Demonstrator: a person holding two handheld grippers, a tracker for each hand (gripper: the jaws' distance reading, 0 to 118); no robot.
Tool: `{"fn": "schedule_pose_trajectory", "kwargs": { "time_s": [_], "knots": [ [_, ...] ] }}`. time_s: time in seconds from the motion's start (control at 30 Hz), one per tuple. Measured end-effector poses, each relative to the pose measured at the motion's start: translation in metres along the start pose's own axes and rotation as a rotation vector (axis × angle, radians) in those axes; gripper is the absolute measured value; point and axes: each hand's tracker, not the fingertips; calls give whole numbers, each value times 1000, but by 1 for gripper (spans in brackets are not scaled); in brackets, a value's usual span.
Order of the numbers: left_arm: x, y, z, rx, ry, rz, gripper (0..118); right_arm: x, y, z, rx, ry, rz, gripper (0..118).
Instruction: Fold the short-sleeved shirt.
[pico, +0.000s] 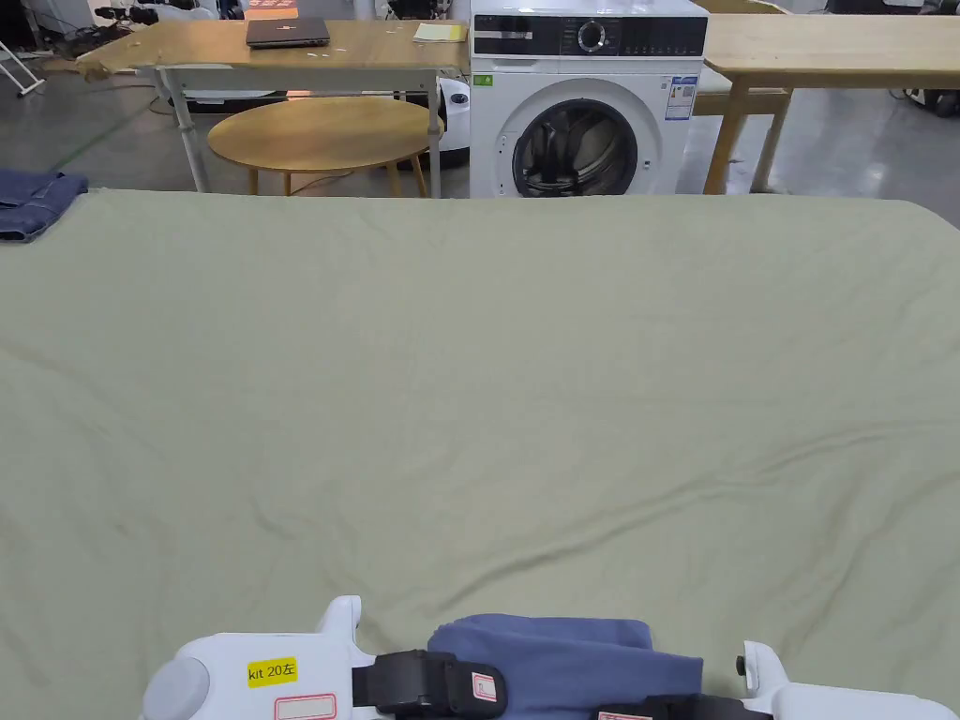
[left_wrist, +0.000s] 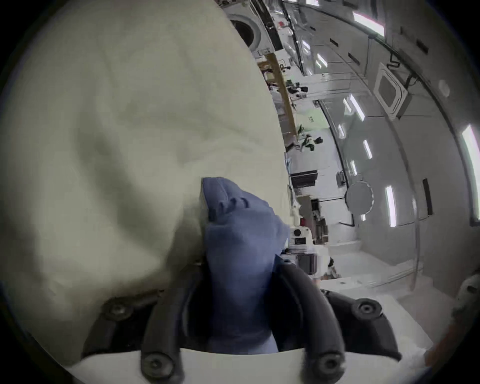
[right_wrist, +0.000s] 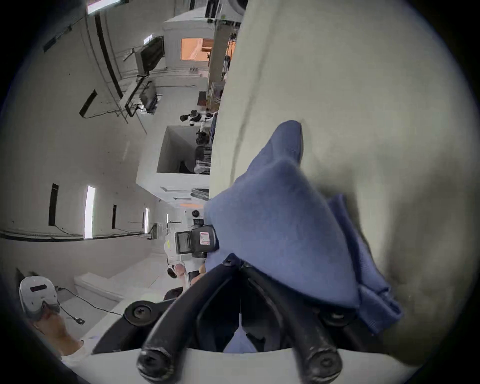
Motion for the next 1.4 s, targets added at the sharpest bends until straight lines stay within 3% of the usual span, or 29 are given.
{"fn": "schedule_pose_trajectory", "kwargs": {
  "time_s": [0.07, 0.33, 0.7, 0.9, 1.07, 1.17, 1.2, 1.23, 1.27, 1.3, 1.4],
  "knots": [
    [10, -3, 2, 8, 67, -66, 27, -6, 0, -2, -9, -30, 21, 0],
    [25, 3, 32, 14, 86, -62, 23, -39, -9, 3, 17, -96, 108, 0],
    [1, 75, 273, 145, 408, -97, 23, -90, -16, 17, 71, -120, 252, 0],
    [-21, 134, 359, 81, 594, -99, 23, -104, -13, 14, 89, -175, 281, 0],
    [-32, 162, 383, 73, 690, -26, 23, -105, -12, 11, 118, -183, 271, 0],
    [-31, 166, 386, 64, 757, -77, 23, -102, -9, 6, 117, -193, 260, 0],
    [-29, 166, 386, 57, 798, -94, 39, -102, -7, 4, 113, -198, 260, 0],
    [-29, 166, 387, 77, 834, -113, 82, -101, -6, 3, 108, -197, 261, 0],
    [-28, 165, 388, 74, 837, -122, 108, -102, -6, 1, 104, -196, 261, 0],
    [-25, 163, 390, 80, 827, -118, 117, -102, -6, 0, 100, -195, 262, 0],
    [-15, 155, 395, 119, 823, -128, 116, -104, -6, 0, 94, -179, 272, 0]
  ]
}}
